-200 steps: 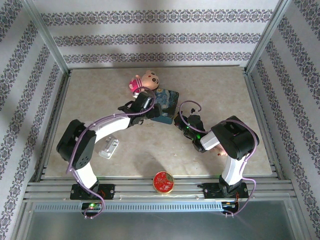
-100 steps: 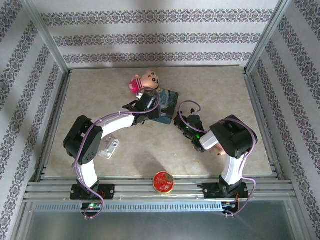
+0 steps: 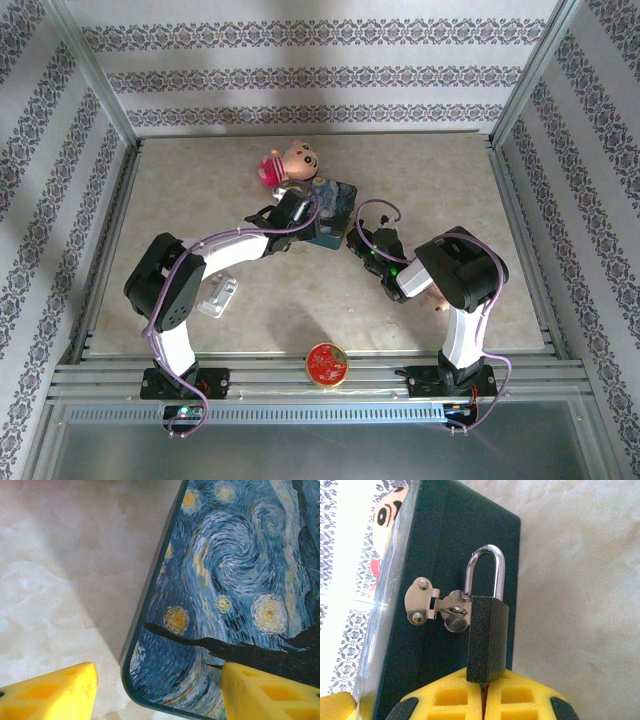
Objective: Unlock the padlock with the key
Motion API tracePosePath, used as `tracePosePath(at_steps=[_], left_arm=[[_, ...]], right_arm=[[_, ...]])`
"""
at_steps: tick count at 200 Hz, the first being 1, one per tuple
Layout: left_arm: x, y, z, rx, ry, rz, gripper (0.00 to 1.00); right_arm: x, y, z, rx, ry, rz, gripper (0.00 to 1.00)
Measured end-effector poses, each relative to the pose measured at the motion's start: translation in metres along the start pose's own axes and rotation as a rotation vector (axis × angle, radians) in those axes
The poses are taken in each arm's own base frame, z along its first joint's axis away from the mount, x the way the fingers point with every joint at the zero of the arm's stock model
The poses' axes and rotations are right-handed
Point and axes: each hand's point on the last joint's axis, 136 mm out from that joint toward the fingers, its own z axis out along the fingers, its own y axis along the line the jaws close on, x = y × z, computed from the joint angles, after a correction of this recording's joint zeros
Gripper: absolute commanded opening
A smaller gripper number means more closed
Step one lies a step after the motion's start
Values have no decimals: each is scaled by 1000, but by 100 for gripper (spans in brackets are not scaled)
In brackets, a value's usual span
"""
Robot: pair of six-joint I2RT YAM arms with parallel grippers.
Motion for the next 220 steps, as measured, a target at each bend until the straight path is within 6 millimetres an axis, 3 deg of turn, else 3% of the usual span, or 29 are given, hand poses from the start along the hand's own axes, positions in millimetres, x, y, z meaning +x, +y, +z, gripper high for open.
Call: tracePosePath(at_steps=[149, 163, 172, 220], left_arm=[[0, -1, 0, 8, -11, -10, 59], [0, 0, 0, 8, -11, -12, 54], [0, 0, -1, 9, -13, -17, 50], [2, 18, -12, -17, -25, -30, 50]], right_arm=[[-31, -7, 11, -3, -100, 25, 0], [-34, -8, 11, -1, -104, 25, 0], [-34, -8, 11, -1, -106, 24, 0], [-41, 5, -4, -19, -113, -11, 0]])
